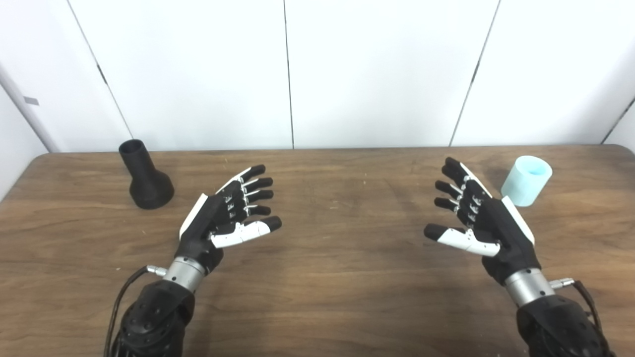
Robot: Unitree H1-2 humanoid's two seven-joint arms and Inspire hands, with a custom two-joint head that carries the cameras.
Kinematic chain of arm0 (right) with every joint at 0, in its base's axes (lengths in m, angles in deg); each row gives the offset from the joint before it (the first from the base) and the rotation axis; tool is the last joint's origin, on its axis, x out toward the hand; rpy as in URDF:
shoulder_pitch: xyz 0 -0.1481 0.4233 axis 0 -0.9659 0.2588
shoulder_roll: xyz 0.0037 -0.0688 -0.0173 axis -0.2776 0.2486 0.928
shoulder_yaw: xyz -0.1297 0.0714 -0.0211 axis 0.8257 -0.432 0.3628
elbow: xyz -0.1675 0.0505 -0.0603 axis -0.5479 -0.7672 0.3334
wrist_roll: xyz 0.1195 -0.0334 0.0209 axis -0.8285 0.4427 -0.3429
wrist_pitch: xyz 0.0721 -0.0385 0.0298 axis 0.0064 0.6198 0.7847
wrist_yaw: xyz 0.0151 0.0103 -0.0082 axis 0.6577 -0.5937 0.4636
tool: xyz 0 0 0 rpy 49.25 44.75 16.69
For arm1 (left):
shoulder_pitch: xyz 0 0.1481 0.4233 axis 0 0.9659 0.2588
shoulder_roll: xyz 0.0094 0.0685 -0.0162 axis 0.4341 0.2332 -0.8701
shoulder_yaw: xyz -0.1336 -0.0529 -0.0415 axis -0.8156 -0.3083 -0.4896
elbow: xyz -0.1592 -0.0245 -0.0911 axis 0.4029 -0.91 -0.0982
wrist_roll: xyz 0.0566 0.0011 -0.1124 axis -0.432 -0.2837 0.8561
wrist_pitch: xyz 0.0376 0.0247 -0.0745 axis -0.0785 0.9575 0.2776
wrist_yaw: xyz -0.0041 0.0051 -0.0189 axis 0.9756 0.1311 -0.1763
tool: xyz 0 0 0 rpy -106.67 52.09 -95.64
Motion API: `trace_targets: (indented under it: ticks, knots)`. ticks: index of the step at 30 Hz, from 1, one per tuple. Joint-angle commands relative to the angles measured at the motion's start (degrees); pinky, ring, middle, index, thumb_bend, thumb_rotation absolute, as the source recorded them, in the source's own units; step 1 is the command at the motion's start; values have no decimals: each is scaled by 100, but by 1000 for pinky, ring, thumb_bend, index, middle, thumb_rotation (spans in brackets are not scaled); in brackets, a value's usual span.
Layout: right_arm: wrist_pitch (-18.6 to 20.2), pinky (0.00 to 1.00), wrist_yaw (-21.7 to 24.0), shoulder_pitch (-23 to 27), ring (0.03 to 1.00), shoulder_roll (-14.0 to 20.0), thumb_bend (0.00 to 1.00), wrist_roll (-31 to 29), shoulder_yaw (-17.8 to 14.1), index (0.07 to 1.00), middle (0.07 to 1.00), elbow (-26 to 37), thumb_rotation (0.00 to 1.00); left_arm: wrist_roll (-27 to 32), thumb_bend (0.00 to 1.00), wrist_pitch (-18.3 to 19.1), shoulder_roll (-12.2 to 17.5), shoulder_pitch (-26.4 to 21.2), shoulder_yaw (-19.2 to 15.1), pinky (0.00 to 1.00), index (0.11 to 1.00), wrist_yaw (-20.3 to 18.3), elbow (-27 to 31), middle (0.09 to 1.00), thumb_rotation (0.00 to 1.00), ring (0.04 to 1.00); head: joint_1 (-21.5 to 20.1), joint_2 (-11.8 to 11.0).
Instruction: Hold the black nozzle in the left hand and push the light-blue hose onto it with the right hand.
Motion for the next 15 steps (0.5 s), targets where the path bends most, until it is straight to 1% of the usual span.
trace_targets:
  ticks: [1, 6, 15]
  knots:
    - [-225, 817, -18, 189, 903, 13, 856, 26, 14, 958, 956, 162, 294, 9, 796, -318, 45, -243, -16, 669, 808, -1, 94, 828, 174, 788, -5, 3]
    - [-245, 813, -8, 180, 897, 52, 847, 87, 64, 960, 955, 188, 278, 17, 795, -361, 47, -240, -17, 669, 809, -1, 75, 832, 172, 786, -9, 5]
    - [-253, 789, -3, 173, 886, 89, 847, 130, 61, 960, 952, 186, 268, 14, 790, -389, 39, -233, -12, 669, 811, 5, 70, 830, 161, 789, -4, 12]
